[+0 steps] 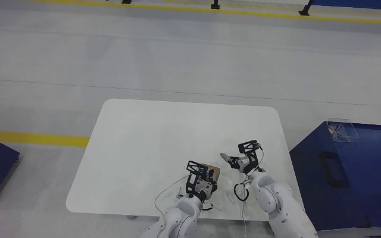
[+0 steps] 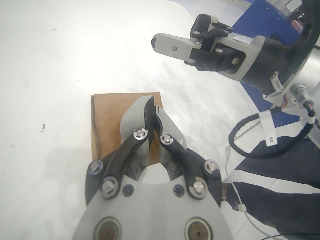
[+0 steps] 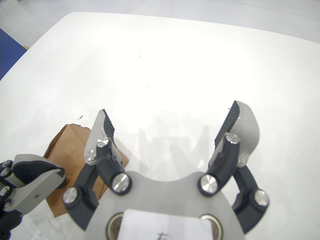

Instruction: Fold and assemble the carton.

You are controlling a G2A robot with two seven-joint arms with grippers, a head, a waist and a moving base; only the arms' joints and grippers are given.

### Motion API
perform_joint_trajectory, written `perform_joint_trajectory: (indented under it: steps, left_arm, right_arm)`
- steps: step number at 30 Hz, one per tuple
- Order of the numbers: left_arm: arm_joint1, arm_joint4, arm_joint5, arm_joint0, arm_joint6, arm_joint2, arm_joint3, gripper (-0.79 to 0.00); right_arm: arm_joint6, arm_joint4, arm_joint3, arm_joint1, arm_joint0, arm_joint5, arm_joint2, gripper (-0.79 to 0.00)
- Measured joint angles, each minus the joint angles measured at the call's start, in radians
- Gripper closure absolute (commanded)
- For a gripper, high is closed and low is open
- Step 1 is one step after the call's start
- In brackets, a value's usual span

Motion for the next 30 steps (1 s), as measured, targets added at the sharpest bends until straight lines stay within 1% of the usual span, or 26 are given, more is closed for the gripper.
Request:
perform_joint_trajectory:
  steps: [3, 7, 9, 11, 13, 15, 19, 21, 24, 28, 30]
  left_arm:
    - [0.001, -0.010, -0.011, 0.015, 0.025, -0.012, -0.016, 0.000]
    - [0.002, 0.025, -0.007, 0.007, -0.046, -0.005, 0.009, 0.000]
    - [-0.001, 0.035, 0.005, 0.000, -0.056, -0.001, 0.018, 0.000]
    - [-0.005, 0.019, 0.003, 0.003, -0.023, -0.002, 0.010, 0.000]
    - [-0.006, 0.001, -0.019, 0.013, 0.020, -0.007, -0.007, 0.000]
    - [-0.005, -0.001, -0.031, 0.024, 0.038, -0.011, -0.011, 0.000]
    - [-0.007, 0.013, -0.014, 0.010, -0.033, -0.009, 0.029, 0.000]
    - [-0.010, 0.020, -0.010, 0.001, -0.038, -0.004, 0.034, 0.000]
    - [-0.010, 0.001, -0.051, 0.024, 0.079, -0.015, -0.008, 0.000]
    - [0.004, -0.020, -0.151, 0.110, 0.338, -0.066, -0.102, 0.000]
    - [0.013, -0.020, -0.201, 0.152, 0.445, -0.093, -0.137, -0.012]
  right_arm:
    - [0.000, 0.000, 0.000, 0.000, 0.000, 0.000, 0.000, -0.785]
    - [0.000, 0.000, 0.000, 0.000, 0.000, 0.000, 0.000, -0.785]
    - [0.000, 0.000, 0.000, 0.000, 0.000, 0.000, 0.000, -0.785]
    - [0.000, 0.000, 0.000, 0.000, 0.000, 0.000, 0.000, -0.785]
    - [0.000, 0.000, 0.000, 0.000, 0.000, 0.000, 0.000, -0.785]
    - [0.000, 0.000, 0.000, 0.000, 0.000, 0.000, 0.000, -0.785]
    - [0.000, 0.000, 0.000, 0.000, 0.000, 0.000, 0.000, -0.785]
    - [0.000, 0.000, 0.000, 0.000, 0.000, 0.000, 0.000, -0.785]
    - [0.000, 0.000, 0.000, 0.000, 0.000, 0.000, 0.000, -0.785]
    - [0.000, 0.000, 0.000, 0.000, 0.000, 0.000, 0.000, -0.785]
    - [0.000, 0.000, 0.000, 0.000, 0.000, 0.000, 0.000, -0.785]
